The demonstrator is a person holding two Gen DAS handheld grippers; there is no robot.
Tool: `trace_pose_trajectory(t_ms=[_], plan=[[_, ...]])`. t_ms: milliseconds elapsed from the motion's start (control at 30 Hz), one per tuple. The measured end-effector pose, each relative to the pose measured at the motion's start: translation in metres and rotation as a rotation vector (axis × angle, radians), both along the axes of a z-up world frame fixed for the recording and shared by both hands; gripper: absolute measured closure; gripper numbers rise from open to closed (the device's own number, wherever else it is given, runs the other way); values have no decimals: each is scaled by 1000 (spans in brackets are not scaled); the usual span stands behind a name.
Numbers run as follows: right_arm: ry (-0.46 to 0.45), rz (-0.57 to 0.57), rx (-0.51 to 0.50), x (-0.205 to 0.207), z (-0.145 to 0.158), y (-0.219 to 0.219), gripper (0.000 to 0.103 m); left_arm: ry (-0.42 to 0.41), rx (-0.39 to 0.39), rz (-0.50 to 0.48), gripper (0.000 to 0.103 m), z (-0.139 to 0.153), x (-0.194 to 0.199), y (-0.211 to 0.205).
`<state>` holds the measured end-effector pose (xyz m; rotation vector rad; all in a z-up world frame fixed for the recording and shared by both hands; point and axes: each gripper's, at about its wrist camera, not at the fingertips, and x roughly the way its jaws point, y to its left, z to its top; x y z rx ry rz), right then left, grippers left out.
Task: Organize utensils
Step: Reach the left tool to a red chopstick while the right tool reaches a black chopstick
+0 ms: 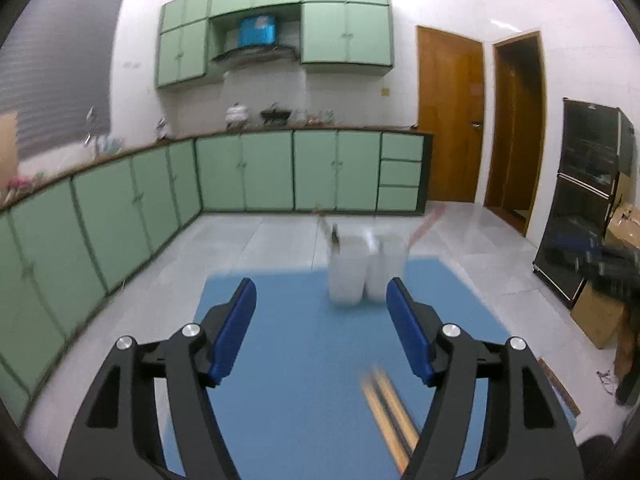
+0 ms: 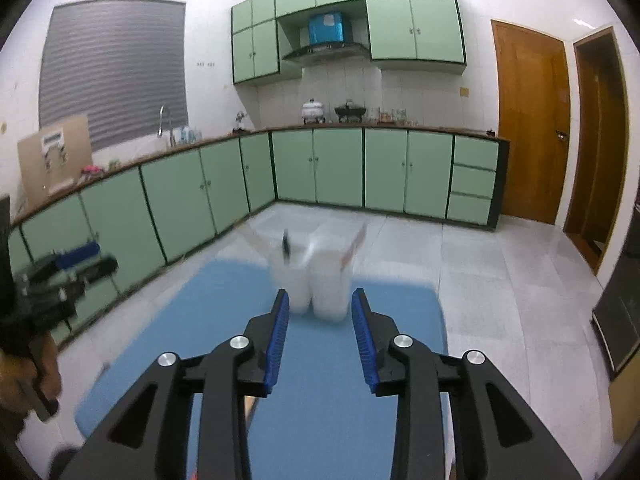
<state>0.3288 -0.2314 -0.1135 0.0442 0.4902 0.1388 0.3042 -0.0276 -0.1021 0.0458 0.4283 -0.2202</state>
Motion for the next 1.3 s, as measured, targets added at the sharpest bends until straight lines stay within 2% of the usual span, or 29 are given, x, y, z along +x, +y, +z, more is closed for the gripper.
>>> trace_pose_trajectory(t_ms=[100, 167, 233, 333, 500, 600, 667, 800, 933, 1133, 1300], plan=[[71, -2, 6, -50, -70, 23, 71, 21, 17, 46, 36, -39, -40, 10], [116, 4, 24, -71, -108, 38, 71, 63, 5, 86, 36, -69, -64, 19], [142, 16, 32, -85, -135, 55, 71, 103, 7, 112, 36, -91, -79, 24], [161, 41, 60, -95, -159, 78, 71, 154, -18, 145, 36, -112, -95, 35], [166, 63, 43, -80, -169, 99, 67, 198, -49, 163, 36, -126, -108, 42], [187, 18, 31, -72, -177, 92, 65, 214, -46, 141, 36, -131, -107, 37], [184, -3, 22, -71, -177, 83, 60, 226, -16, 108, 35, -138, -107, 24], [186, -46, 32, -75, -178, 70, 60, 267, 21, 40, 35, -156, -108, 0], [192, -58, 44, -78, -177, 54, 58, 285, 94, -30, 35, -171, -110, -26], [185, -52, 40, -81, -171, 37, 58, 331, 123, -23, 35, -186, -99, -34], [213, -48, 38, -78, -176, 24, 57, 329, 128, -21, 34, -189, -98, -38]])
